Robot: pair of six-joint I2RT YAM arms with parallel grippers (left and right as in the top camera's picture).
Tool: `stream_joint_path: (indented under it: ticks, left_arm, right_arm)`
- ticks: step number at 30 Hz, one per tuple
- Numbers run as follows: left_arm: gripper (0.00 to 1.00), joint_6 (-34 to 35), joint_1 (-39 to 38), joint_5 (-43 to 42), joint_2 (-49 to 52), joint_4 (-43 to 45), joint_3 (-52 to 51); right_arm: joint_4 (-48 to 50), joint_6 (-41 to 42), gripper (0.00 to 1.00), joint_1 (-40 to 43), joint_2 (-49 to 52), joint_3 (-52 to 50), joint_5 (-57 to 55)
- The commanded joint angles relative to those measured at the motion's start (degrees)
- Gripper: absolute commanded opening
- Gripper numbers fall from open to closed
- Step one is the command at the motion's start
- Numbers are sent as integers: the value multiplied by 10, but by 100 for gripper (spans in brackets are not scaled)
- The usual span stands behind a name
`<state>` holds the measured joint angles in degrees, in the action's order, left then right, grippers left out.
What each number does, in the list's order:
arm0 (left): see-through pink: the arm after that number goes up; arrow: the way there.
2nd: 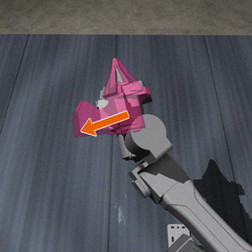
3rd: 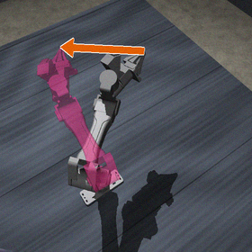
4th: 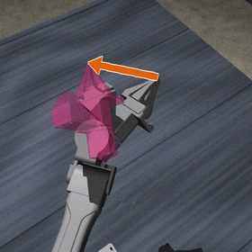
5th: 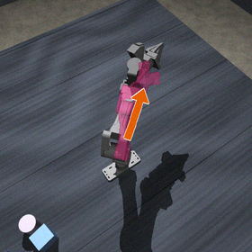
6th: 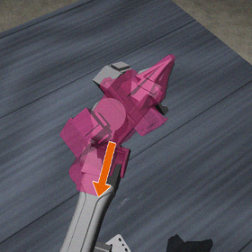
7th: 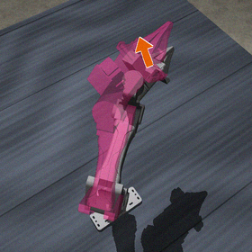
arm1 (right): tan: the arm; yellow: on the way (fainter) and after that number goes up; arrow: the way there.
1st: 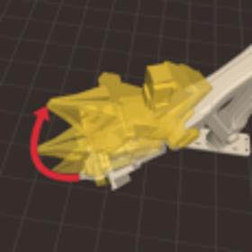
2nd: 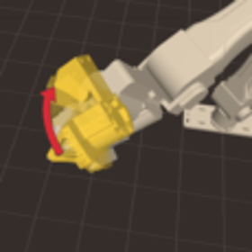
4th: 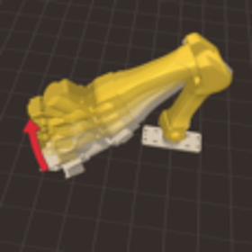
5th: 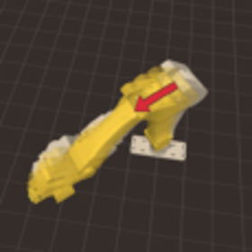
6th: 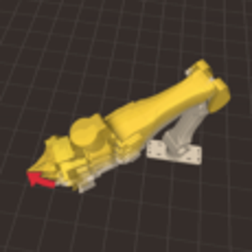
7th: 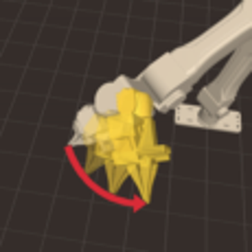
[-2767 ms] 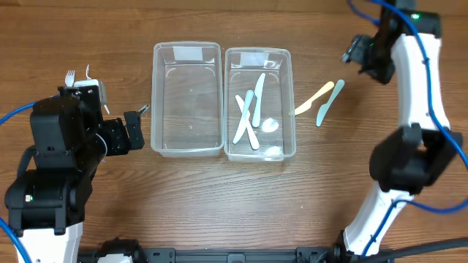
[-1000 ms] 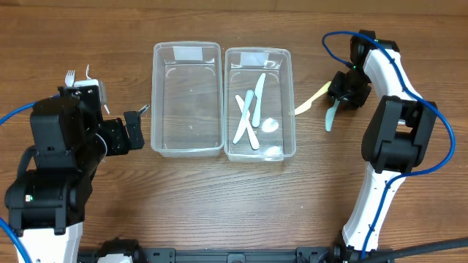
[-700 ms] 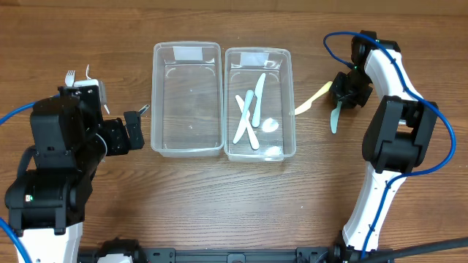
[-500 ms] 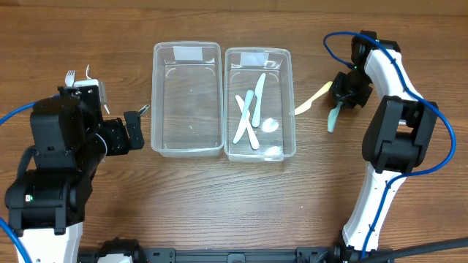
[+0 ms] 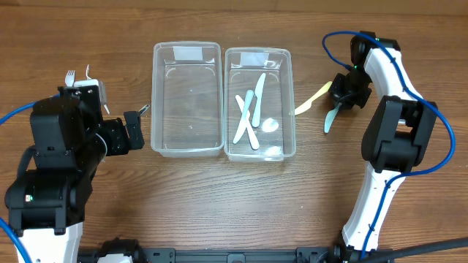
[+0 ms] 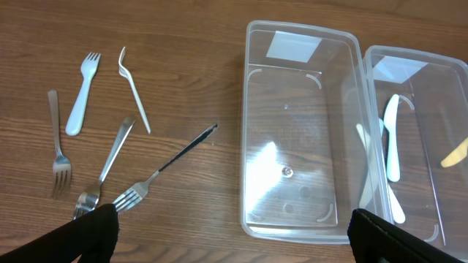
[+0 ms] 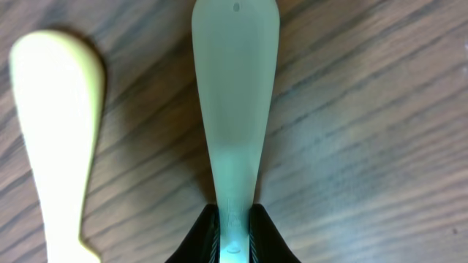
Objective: Pack container
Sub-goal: 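Grasp the second pale-blue knife beside the yellow knife with the right gripper, then drop the pale-blue knife into the right container and lift the right gripper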
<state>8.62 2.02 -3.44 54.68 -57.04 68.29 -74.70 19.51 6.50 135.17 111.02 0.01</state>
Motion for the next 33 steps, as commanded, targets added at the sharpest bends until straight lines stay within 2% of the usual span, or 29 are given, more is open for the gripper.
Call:
stream_joint_path:
  ticks: [1, 6, 12, 20, 28, 32, 33]
  left_arm:
    - [100, -11, 2, -4, 3, 7, 13]
    - [100, -11, 2, -4, 3, 7, 13]
    - [100, -11, 2, -4, 3, 7, 13]
    - [100, -11, 2, -4, 3, 7, 13]
    - [100, -11, 2, -4, 3, 1, 13]
    - [100, -11, 2, -4, 3, 1, 13]
    - [100, -11, 2, -5, 3, 1, 13]
  right_arm:
    - [-26, -5, 4, -16, -56, 82, 1]
    - [-43, -16, 4, -60, -151, 142, 1]
    - [-46, -9, 4, -161, -216, 148, 1]
    - [-40, 28, 5, -298, -165, 115, 1]
    - [-3, 32, 6, -327, -115, 40, 1]
    - [8, 30, 14, -327, -115, 23, 1]
    - [9, 29, 22, -327, -115, 23, 1]
